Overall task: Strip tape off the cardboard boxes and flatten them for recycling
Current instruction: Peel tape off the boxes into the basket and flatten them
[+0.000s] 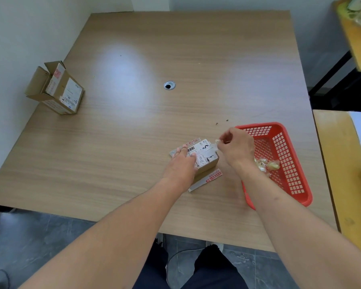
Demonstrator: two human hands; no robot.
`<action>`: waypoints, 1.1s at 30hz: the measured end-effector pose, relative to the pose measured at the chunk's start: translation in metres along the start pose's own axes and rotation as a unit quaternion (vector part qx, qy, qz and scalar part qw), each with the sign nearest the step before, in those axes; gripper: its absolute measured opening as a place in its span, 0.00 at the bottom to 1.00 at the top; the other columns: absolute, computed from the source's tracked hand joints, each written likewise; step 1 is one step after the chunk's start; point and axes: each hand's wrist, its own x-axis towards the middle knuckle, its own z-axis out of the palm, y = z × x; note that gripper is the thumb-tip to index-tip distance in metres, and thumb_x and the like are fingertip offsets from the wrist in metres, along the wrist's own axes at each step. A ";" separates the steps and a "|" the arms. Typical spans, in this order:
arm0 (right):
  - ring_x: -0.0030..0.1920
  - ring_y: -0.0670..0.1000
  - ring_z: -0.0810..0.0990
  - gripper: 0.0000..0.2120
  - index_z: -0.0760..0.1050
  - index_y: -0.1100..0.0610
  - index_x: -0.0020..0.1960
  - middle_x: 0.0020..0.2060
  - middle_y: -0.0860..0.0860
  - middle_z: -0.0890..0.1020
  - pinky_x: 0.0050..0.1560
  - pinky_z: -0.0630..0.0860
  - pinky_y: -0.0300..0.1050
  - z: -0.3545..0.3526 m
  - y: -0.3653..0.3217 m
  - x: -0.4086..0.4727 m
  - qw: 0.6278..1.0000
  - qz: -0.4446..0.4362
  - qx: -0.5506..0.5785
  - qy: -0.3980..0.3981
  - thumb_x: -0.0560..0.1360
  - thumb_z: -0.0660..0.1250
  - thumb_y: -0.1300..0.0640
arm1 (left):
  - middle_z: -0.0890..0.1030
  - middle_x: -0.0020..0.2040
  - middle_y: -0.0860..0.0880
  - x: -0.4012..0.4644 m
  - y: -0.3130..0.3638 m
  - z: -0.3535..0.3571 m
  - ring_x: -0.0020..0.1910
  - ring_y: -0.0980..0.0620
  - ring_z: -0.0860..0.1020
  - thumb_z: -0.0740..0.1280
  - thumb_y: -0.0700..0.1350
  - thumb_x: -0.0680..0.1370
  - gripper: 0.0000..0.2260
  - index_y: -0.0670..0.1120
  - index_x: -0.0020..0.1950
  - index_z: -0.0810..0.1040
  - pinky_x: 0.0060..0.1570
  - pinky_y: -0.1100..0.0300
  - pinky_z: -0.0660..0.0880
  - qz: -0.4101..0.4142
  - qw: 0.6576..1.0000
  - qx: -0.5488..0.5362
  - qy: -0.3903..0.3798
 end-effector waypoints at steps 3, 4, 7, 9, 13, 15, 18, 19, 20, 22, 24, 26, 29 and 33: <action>0.40 0.48 0.81 0.07 0.81 0.52 0.44 0.38 0.46 0.83 0.41 0.72 0.41 -0.001 0.006 -0.001 0.998 -0.067 0.005 0.009 0.73 0.74 0.64 | 0.49 0.83 0.41 0.000 0.000 -0.002 0.82 0.40 0.48 0.61 0.48 0.85 0.23 0.47 0.80 0.63 0.78 0.49 0.55 0.006 1.000 0.001 -0.010; 0.40 0.50 0.81 0.07 0.82 0.54 0.46 0.38 0.48 0.83 0.40 0.72 0.41 0.001 0.008 -0.003 0.995 -0.097 -0.006 0.009 0.74 0.73 0.65 | 0.49 0.83 0.41 0.001 0.000 -0.003 0.82 0.41 0.48 0.61 0.48 0.85 0.22 0.47 0.80 0.64 0.78 0.49 0.55 0.005 1.000 0.004 -0.015; 0.37 0.57 0.82 0.09 0.83 0.61 0.49 0.37 0.56 0.84 0.38 0.69 0.41 0.005 0.015 -0.012 0.971 -0.228 -0.069 0.007 0.74 0.70 0.72 | 0.50 0.83 0.43 0.006 0.000 -0.008 0.82 0.41 0.51 0.63 0.45 0.84 0.19 0.45 0.75 0.70 0.77 0.47 0.60 0.010 0.999 0.026 -0.022; 0.35 0.59 0.82 0.10 0.83 0.62 0.53 0.36 0.57 0.84 0.35 0.69 0.43 0.009 0.021 -0.017 0.957 -0.276 -0.087 -0.024 0.75 0.69 0.71 | 0.53 0.83 0.45 0.011 0.003 -0.015 0.78 0.42 0.61 0.67 0.40 0.81 0.15 0.43 0.68 0.75 0.69 0.45 0.71 0.014 0.999 0.044 -0.019; 0.43 0.50 0.84 0.17 0.81 0.53 0.66 0.44 0.50 0.87 0.47 0.81 0.49 0.013 0.032 -0.021 0.969 -0.225 0.010 -0.104 0.78 0.68 0.62 | 0.68 0.75 0.47 0.016 0.014 -0.027 0.66 0.43 0.74 0.68 0.34 0.75 0.25 0.49 0.70 0.73 0.58 0.48 0.77 0.015 0.999 0.032 0.009; 0.48 0.45 0.85 0.17 0.82 0.52 0.64 0.48 0.47 0.87 0.57 0.81 0.43 0.010 0.032 -0.022 0.979 -0.134 0.107 -0.108 0.77 0.73 0.61 | 0.66 0.76 0.47 0.017 0.019 -0.029 0.71 0.44 0.71 0.69 0.35 0.75 0.29 0.52 0.75 0.71 0.62 0.50 0.74 0.015 0.999 0.029 0.000; 0.45 0.46 0.87 0.16 0.84 0.53 0.59 0.43 0.46 0.87 0.57 0.83 0.46 0.012 0.032 -0.020 0.957 0.040 0.267 -0.108 0.72 0.80 0.61 | 0.60 0.80 0.48 0.016 0.023 -0.026 0.77 0.46 0.63 0.68 0.40 0.77 0.29 0.54 0.77 0.69 0.69 0.53 0.69 0.004 1.000 -0.009 -0.001; 0.45 0.48 0.87 0.16 0.84 0.53 0.58 0.42 0.46 0.86 0.56 0.83 0.47 0.015 0.032 -0.019 0.946 0.081 0.290 -0.122 0.71 0.81 0.60 | 0.60 0.80 0.48 0.016 0.025 -0.023 0.78 0.47 0.62 0.68 0.43 0.78 0.27 0.54 0.77 0.70 0.70 0.53 0.68 -0.002 0.999 -0.036 0.006; 0.45 0.48 0.87 0.15 0.84 0.53 0.56 0.42 0.47 0.87 0.56 0.83 0.49 0.018 0.030 -0.019 0.938 0.109 0.298 -0.138 0.71 0.81 0.58 | 0.61 0.80 0.48 0.015 0.026 -0.020 0.78 0.47 0.62 0.68 0.45 0.80 0.24 0.54 0.76 0.71 0.70 0.53 0.68 -0.005 0.998 -0.061 0.016; 0.45 0.47 0.86 0.08 0.86 0.52 0.50 0.41 0.46 0.87 0.55 0.83 0.53 0.024 0.026 -0.019 0.935 0.124 0.296 -0.149 0.71 0.81 0.56 | 0.61 0.79 0.48 0.016 0.027 -0.012 0.78 0.47 0.62 0.66 0.50 0.82 0.20 0.54 0.74 0.74 0.69 0.52 0.69 -0.008 0.996 -0.085 0.040; 0.42 0.46 0.86 0.06 0.85 0.49 0.42 0.38 0.44 0.87 0.53 0.84 0.52 0.025 0.023 -0.019 0.944 0.113 0.281 -0.133 0.72 0.80 0.57 | 0.59 0.81 0.49 0.017 0.025 -0.003 0.79 0.46 0.60 0.65 0.52 0.83 0.17 0.55 0.72 0.76 0.69 0.50 0.69 -0.014 0.994 -0.091 0.060; 0.41 0.47 0.86 0.07 0.83 0.48 0.39 0.36 0.44 0.86 0.51 0.84 0.52 0.027 0.025 -0.017 0.950 0.113 0.270 -0.110 0.72 0.79 0.57 | 0.58 0.81 0.50 0.019 0.022 0.005 0.80 0.46 0.59 0.65 0.51 0.83 0.17 0.56 0.72 0.76 0.69 0.49 0.69 -0.017 0.993 -0.093 0.068; 0.42 0.50 0.88 0.04 0.83 0.53 0.42 0.39 0.49 0.87 0.49 0.85 0.54 0.032 0.029 -0.016 0.933 0.163 0.303 -0.106 0.73 0.77 0.58 | 0.58 0.81 0.50 0.022 0.015 0.007 0.80 0.45 0.58 0.65 0.51 0.83 0.17 0.55 0.73 0.76 0.70 0.48 0.69 0.003 0.995 -0.077 0.061; 0.41 0.52 0.88 0.05 0.78 0.61 0.45 0.43 0.58 0.86 0.46 0.86 0.51 0.030 0.023 -0.017 0.875 0.250 0.399 -0.109 0.78 0.69 0.68 | 0.60 0.80 0.50 0.027 0.005 0.001 0.79 0.45 0.61 0.67 0.51 0.82 0.16 0.57 0.71 0.77 0.68 0.48 0.70 0.026 0.996 -0.061 0.054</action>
